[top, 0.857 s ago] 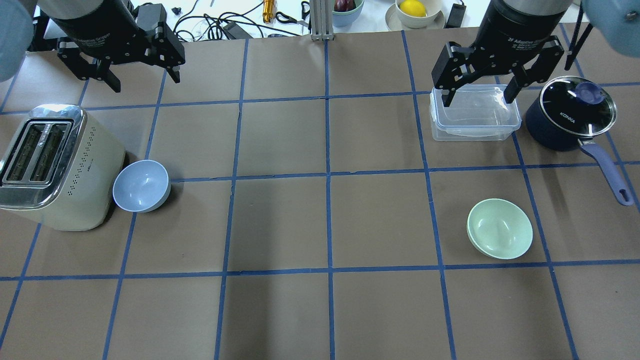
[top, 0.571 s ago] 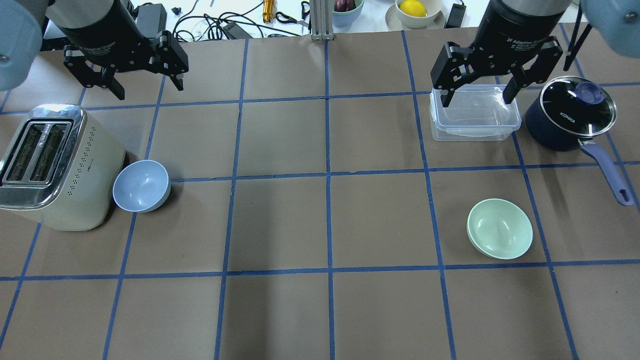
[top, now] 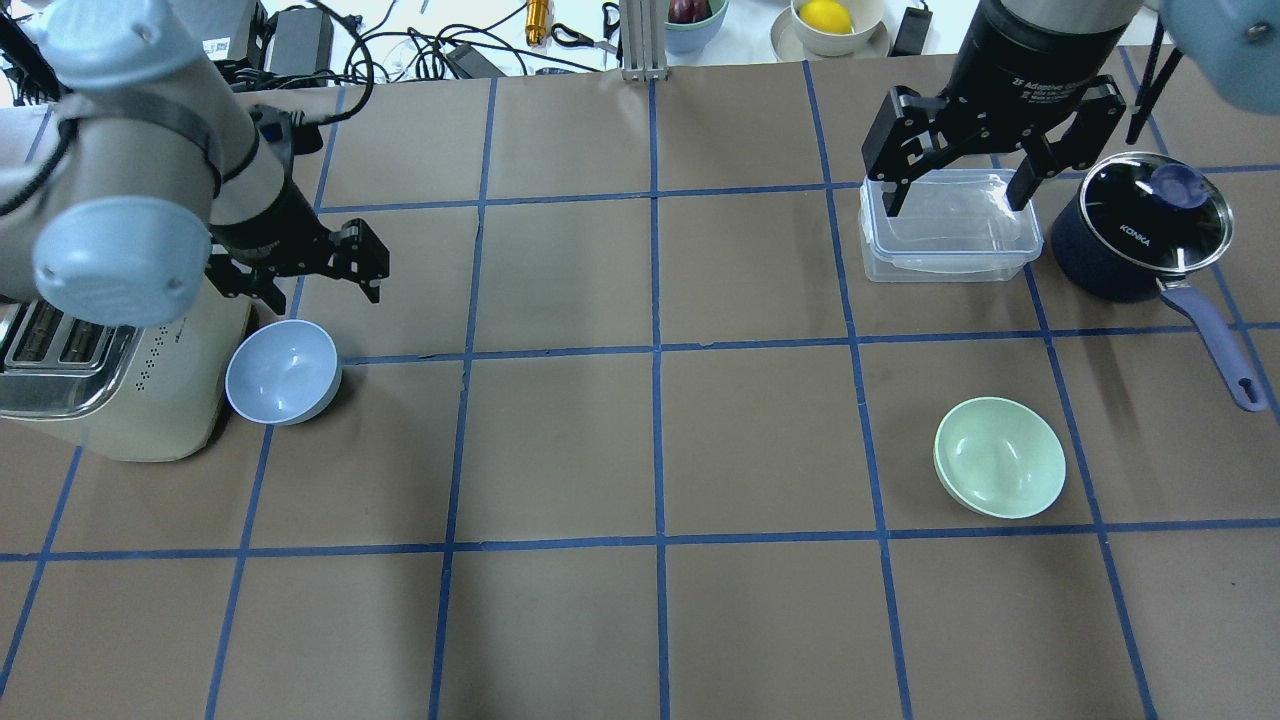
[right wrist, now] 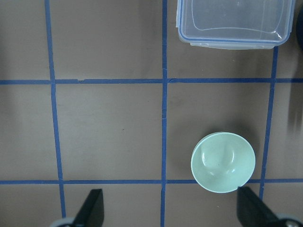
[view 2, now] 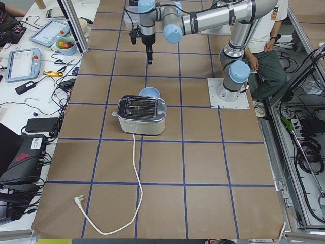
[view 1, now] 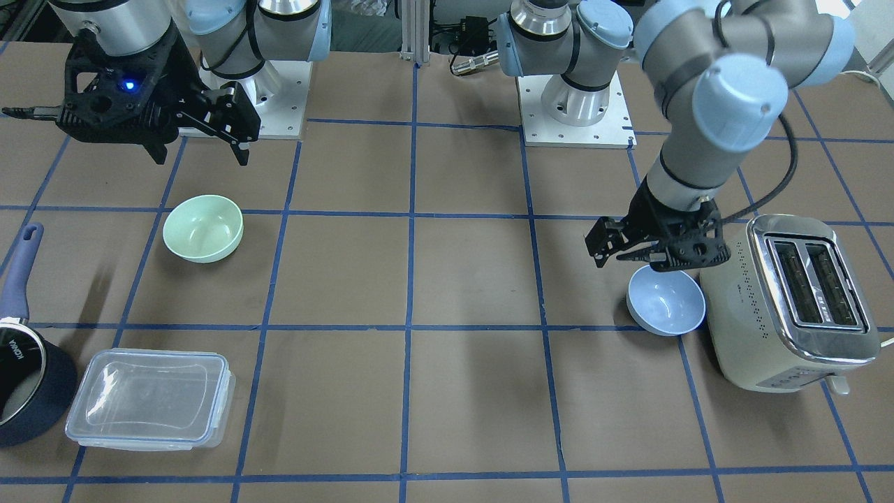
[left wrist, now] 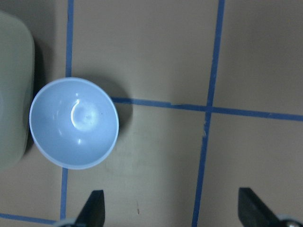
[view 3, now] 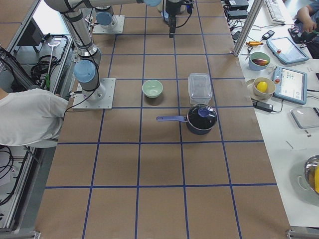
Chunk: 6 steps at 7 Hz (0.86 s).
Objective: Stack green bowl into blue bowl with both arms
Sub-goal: 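Lower the left gripper toward the light-blue bowl beside the toaster, then close the left gripper on the light-blue bowl's rim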
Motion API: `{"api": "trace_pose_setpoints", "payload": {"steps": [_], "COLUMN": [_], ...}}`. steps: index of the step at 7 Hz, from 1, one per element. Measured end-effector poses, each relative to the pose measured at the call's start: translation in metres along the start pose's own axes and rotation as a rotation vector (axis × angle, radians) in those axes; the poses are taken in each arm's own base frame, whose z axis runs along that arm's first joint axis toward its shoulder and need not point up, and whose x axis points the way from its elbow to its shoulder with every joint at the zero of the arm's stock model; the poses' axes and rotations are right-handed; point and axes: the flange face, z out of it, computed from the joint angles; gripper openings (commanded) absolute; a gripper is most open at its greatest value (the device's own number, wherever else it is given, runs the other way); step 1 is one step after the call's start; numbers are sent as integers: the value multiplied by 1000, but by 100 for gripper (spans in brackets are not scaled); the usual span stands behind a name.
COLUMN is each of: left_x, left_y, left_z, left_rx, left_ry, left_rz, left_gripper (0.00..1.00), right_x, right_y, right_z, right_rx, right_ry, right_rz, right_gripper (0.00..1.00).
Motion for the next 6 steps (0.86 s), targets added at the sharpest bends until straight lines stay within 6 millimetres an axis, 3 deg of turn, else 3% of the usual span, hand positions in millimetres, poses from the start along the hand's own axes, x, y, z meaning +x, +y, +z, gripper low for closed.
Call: {"api": "trace_pose_setpoints", "payload": {"steps": [1,3,4,5,6], "left_x": [-16,-41,-45,-46,-46], "left_y": [12,13,7,3,0], "left_z": [49,106,124,137,144], "left_rx": [28,41,46,46,56], "left_ry": [-8,-14,-15,-14,-14], "left_rz": [48,77,78,79,81], "left_gripper": [100,96,67,25,5], "right_x": [0,1,1,1,1], "right_y": [0,0,0,0,0], "right_z": [1,1,1,1,1], "right_rx": [-2,-4,-5,-6,-7], "right_ry": [2,4,5,6,7], "right_rz": [0,0,0,0,1], "right_gripper": [100,100,100,100,100]}}
